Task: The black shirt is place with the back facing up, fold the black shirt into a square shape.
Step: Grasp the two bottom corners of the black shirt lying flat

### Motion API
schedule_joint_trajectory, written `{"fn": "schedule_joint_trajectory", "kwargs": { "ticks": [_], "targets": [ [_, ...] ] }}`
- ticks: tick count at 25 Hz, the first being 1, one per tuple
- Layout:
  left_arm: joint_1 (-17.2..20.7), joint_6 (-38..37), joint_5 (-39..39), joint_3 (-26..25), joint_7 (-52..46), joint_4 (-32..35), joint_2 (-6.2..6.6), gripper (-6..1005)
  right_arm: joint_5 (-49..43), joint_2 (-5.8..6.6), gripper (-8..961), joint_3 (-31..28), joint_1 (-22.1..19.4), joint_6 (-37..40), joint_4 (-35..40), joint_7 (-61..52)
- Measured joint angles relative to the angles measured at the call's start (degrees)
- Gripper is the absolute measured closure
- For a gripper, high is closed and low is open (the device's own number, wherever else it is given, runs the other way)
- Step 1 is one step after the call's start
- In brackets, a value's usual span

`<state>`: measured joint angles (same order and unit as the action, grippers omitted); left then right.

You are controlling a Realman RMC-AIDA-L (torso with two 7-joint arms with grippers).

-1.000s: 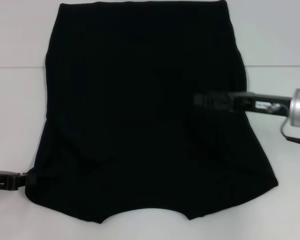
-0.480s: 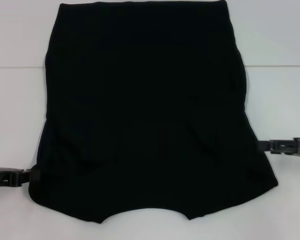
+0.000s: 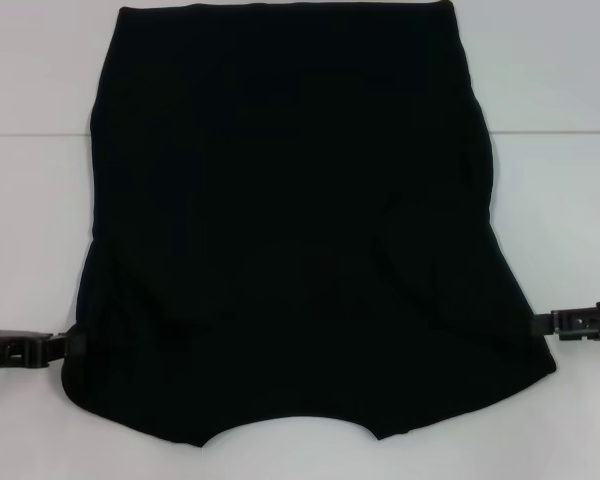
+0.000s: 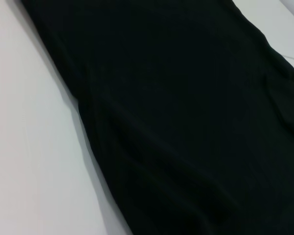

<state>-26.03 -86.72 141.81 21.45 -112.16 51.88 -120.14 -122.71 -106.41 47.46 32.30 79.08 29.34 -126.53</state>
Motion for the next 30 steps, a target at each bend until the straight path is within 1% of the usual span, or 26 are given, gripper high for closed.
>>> {"fn": "schedule_joint_trajectory", "kwargs": {
  "ticks": [8,20,30],
  "targets": [
    [-0.17,0.84,-0.06,-0.09,-0.12,-0.18,0.16,952,-2.89,-0.94,223,0.21,1.61,-0.64,-0.26,-1.23],
    [-0.30,0.95,-0.54,-0.09,-0.16,-0.20,0.27,946,-4.41,-1.04,223,0.26,1.04,-0.54,-0.36,-1.35],
    [-0.59,0.94,-0.58,-0.09,-0.16,-0.20,0.25,940,-5.58,-2.54,222,0.23,1.71,1.36,0.00,-1.16]
  ]
}}
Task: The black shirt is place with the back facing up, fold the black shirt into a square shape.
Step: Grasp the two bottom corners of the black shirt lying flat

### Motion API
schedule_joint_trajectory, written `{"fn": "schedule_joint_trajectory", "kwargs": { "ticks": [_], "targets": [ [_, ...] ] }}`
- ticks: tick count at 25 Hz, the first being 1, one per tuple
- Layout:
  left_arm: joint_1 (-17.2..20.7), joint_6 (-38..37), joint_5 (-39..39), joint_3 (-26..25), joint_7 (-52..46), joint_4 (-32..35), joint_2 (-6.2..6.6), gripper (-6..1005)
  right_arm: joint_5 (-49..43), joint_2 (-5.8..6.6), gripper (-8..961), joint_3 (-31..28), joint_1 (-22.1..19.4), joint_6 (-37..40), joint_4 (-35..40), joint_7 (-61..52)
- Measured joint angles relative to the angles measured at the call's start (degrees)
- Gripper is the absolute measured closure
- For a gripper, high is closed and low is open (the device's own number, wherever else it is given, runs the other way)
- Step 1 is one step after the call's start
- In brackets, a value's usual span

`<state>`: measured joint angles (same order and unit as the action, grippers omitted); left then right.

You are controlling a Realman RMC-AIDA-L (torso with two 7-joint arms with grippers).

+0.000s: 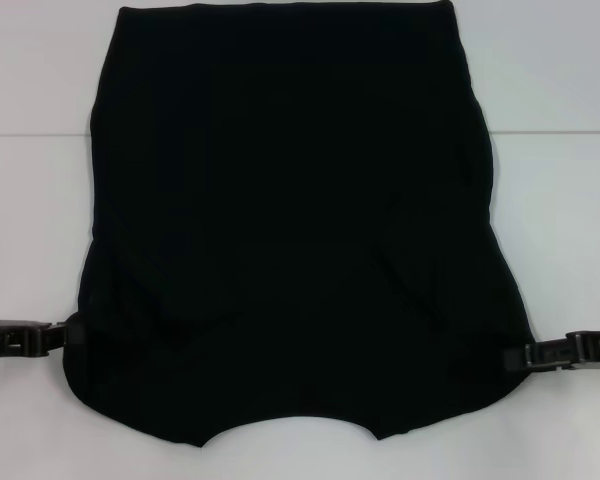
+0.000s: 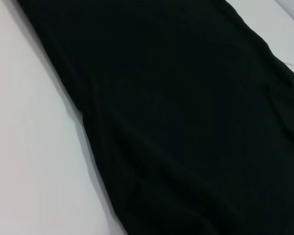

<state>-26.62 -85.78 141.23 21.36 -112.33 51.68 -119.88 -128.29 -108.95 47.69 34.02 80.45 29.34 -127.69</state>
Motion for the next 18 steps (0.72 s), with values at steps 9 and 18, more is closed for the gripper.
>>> {"fn": "schedule_joint_trajectory", "kwargs": {
  "ticks": [9,18],
  "targets": [
    [-0.48,0.14,0.01,-0.01,0.27,-0.74,0.15,936,-0.02,-0.54,250,-0.24,0.00,-0.03,0.13,0.49],
    [-0.46,0.43,0.01,-0.01,0.50,-0.95,0.18,931,-0.12,-1.16,633,-0.23,-0.31,-2.11,0.15,0.65]
  ]
}}
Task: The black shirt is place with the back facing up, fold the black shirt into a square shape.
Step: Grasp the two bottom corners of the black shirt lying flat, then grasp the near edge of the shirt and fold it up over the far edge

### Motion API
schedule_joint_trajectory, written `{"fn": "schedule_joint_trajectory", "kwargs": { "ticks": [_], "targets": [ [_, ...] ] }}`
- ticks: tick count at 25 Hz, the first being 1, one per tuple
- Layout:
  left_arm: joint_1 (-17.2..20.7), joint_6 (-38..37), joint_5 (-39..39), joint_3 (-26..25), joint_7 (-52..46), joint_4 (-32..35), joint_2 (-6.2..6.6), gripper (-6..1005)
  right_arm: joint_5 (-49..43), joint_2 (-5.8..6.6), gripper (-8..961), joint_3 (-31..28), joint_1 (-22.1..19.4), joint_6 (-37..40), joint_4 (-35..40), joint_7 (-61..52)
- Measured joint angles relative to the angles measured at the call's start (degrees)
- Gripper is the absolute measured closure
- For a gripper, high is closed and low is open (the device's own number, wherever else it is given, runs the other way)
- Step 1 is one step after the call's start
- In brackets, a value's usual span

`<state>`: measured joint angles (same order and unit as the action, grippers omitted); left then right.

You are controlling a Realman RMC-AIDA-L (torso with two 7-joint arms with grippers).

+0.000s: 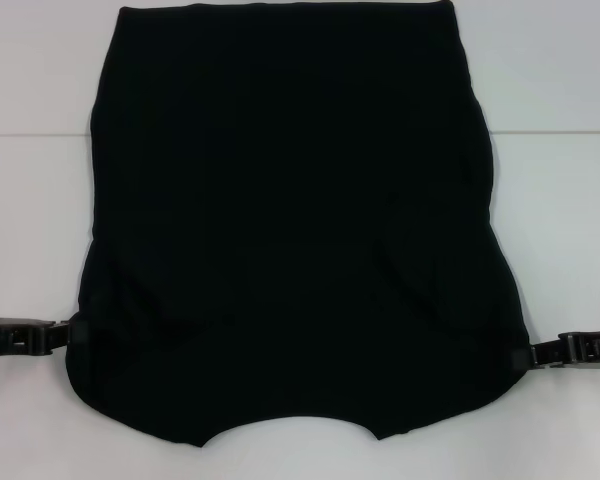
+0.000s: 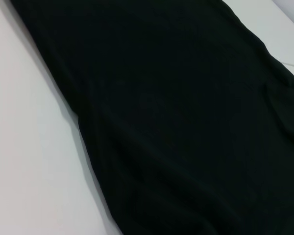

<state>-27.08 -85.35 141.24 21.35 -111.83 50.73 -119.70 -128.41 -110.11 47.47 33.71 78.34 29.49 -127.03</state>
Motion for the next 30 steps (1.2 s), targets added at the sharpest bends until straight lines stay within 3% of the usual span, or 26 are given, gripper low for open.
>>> {"fn": "schedule_joint_trajectory", "kwargs": {
  "ticks": [3,9,19,30],
  "targets": [
    [-0.03,0.40,0.00,0.09,0.03,-0.42,0.04,929,0.00,-0.14,776,-0.01,-0.23,-0.48,0.03,0.18],
    [0.06,-1.47,-0.65,-0.17,0.06,-0.24,0.13,926,0.26,-0.21,893,-3.19,-1.19,-0.16,-0.01,3.56],
    [1.19,-14.82,-1.64,-7.54,1.25,0.79,0.98,921,0.15,0.37,892,-11.58,-6.56,7.05,1.33,11.15],
    [3.12,-26.63,-1.44,-8.63,3.06,0.82,0.68,915,-0.09,0.80,893,-15.51,-14.95,16.07,4.75,18.04]
  ]
}}
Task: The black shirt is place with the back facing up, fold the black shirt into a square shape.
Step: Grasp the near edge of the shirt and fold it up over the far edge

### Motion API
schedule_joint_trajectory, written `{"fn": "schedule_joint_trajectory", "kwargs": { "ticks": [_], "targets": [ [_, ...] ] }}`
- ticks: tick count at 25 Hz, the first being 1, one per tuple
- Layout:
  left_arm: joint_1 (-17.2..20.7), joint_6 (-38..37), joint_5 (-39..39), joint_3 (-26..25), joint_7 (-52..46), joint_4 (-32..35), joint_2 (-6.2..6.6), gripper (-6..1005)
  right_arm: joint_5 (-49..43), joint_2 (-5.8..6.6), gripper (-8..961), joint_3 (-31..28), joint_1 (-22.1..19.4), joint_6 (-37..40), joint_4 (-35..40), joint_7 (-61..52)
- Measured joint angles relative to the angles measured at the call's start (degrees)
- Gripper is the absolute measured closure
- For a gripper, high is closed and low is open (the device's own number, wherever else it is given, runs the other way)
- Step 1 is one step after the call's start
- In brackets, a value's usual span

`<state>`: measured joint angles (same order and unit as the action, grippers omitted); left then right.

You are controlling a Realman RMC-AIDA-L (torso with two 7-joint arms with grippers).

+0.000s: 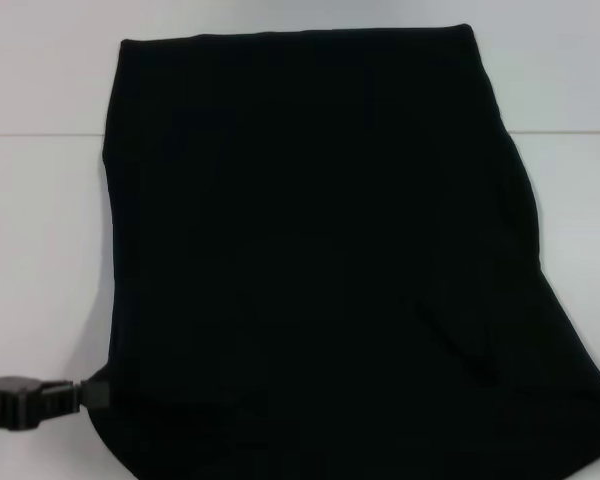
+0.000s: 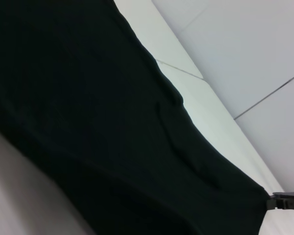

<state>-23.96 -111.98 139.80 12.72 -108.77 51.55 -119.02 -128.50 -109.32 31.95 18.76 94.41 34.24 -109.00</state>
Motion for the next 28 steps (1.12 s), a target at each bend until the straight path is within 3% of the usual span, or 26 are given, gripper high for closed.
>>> {"fn": "schedule_joint_trajectory", "kwargs": {
  "ticks": [9,16,17,21,26,27,28],
  "targets": [
    [2.32,-3.31,0.31,-0.38,0.42,-0.45,-0.85,910,-0.27,0.72,893,-2.06,-4.85,2.70,0.50,2.01],
    [0.89,-2.69,-0.07,-0.45,-0.37,-0.97,-0.55,906,-0.24,0.86,892,-3.38,-3.27,2.92,0.50,2.05],
    [-1.26,-1.03,-0.85,-0.53,-1.37,-2.02,0.39,906,-0.18,0.85,892,-3.96,-2.50,2.92,0.49,2.06],
    [-5.16,3.01,-1.59,-0.58,-2.35,-4.90,2.03,904,0.20,0.86,892,-7.24,1.42,2.40,0.48,2.37],
    [-12.04,14.64,-2.73,-0.59,-4.05,-11.35,4.70,901,0.25,0.85,892,-10.85,9.15,-1.70,0.34,1.91],
    [-14.41,20.63,-3.96,-0.50,-4.08,-13.68,5.39,900,0.24,0.68,892,-11.13,10.81,-3.49,0.13,1.55],
    [-14.41,20.63,-3.96,-0.50,-4.08,-13.68,5.39,900,0.25,0.53,893,-11.22,12.25,-5.26,-0.06,1.26]
  ]
}}
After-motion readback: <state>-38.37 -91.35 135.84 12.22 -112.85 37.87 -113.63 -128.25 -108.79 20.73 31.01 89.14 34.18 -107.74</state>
